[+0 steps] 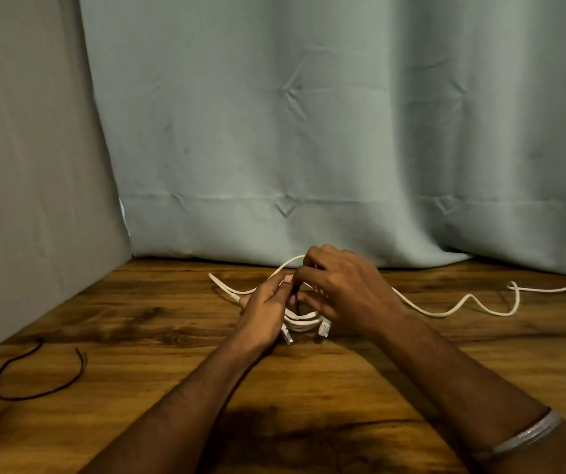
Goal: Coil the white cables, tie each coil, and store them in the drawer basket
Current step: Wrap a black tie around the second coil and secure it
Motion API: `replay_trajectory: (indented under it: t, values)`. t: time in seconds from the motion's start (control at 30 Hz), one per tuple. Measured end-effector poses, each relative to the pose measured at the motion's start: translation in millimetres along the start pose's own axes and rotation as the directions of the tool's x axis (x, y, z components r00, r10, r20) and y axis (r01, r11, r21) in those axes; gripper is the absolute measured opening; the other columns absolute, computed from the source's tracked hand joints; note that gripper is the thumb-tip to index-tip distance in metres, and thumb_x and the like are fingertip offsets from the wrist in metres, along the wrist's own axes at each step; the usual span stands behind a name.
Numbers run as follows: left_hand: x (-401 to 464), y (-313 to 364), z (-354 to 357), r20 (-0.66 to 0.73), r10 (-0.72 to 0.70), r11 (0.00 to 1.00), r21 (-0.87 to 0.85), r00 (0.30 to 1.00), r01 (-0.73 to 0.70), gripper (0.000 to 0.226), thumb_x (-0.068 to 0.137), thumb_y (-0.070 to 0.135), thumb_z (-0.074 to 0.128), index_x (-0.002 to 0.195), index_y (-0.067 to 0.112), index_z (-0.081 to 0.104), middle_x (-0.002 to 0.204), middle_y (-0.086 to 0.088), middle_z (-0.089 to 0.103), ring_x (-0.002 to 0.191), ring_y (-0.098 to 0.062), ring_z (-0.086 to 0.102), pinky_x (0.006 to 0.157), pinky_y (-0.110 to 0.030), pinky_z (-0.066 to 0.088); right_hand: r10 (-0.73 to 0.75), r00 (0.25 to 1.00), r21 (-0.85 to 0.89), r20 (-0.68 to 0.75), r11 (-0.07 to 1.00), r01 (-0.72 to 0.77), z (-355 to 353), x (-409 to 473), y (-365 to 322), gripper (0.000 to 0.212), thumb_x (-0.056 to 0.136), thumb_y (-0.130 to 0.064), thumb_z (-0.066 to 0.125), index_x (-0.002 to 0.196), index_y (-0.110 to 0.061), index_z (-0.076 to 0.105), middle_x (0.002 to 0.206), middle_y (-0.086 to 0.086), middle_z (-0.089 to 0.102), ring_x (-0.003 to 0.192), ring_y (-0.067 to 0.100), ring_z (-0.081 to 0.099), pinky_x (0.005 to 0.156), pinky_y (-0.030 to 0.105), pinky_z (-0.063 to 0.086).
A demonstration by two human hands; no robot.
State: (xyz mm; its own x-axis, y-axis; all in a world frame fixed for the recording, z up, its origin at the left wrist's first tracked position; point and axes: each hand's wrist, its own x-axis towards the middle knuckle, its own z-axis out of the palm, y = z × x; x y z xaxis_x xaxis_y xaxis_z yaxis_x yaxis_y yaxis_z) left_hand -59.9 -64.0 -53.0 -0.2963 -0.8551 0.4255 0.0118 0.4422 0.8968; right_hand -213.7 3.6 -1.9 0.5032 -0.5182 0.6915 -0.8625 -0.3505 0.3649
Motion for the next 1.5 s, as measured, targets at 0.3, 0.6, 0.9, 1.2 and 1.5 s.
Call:
replay_trajectory:
  t: [0.3, 0.6, 0.9, 1.2, 1.5]
  values:
    - [-19, 15, -6, 0.169, 0.185, 0.845, 0.476, 0.968, -0.245, 0.029, 0.107, 0.044, 0.030, 0.127, 0.038, 0.051, 0.087, 0.020, 0.060, 0.105, -0.007, 0.046, 0.094, -0.036, 0.038, 0.438, 0.898, 0.478, -0.051, 0.800, -0.363, 16, -4, 2, 0.021, 0.095, -0.033, 0.058, 0.084, -0.019, 0.071, 0.077, -0.007, 0.063, 0.071, 0.015, 0.060, 0.059, 0.037, 0.047]
    - [-28, 39, -1, 0.141, 0.230, 0.425, 0.875, 0.963, -0.230, 0.030, 0.109, 0.036, 0.024, 0.116, 0.023, 0.050, 0.095, -0.001, 0.068, 0.097, -0.025, 0.049, 0.089, -0.039, 0.029, 0.506, 0.862, 0.481, 0.028, 0.749, -0.456, 15, -4, 1, 0.019, 0.096, -0.032, 0.070, 0.079, -0.023, 0.074, 0.073, -0.010, 0.065, 0.068, 0.009, 0.059, 0.059, 0.031, 0.045]
    - [-27, 36, 7, 0.210, 0.211, 0.409, 0.868, 0.955, -0.281, 0.029, 0.110, 0.036, 0.025, 0.116, 0.022, 0.050, 0.102, 0.003, 0.065, 0.094, -0.022, 0.049, 0.093, -0.039, 0.029, 0.602, 0.798, 0.509, 0.014, 0.683, -0.524, 16, -8, 6, 0.018, 0.094, -0.027, 0.073, 0.077, -0.020, 0.076, 0.070, -0.011, 0.065, 0.068, 0.011, 0.062, 0.061, 0.033, 0.049]
    - [-27, 31, 2, 0.290, 0.293, 0.381, 0.838, 0.911, -0.390, 0.016, 0.109, 0.036, 0.029, 0.104, 0.028, 0.042, 0.089, 0.010, 0.056, 0.080, -0.016, 0.043, 0.093, -0.038, 0.028, 0.664, 0.743, 0.560, 0.085, 0.585, -0.587, 20, -6, 8, 0.020, 0.092, -0.024, 0.076, 0.073, -0.016, 0.079, 0.064, -0.011, 0.068, 0.064, 0.006, 0.064, 0.061, 0.028, 0.046]
    - [-25, 25, -5, 0.351, 0.423, 0.218, 0.855, 0.836, -0.470, 0.022, 0.104, 0.040, 0.031, 0.109, 0.029, 0.050, 0.094, 0.007, 0.069, 0.087, -0.016, 0.060, 0.085, -0.038, 0.028, 0.678, 0.557, 0.702, 0.480, 0.084, -0.707, 19, -5, 7, 0.027, 0.093, -0.015, 0.074, 0.067, -0.008, 0.077, 0.063, 0.008, 0.072, 0.056, 0.015, 0.061, 0.063, 0.029, 0.047]
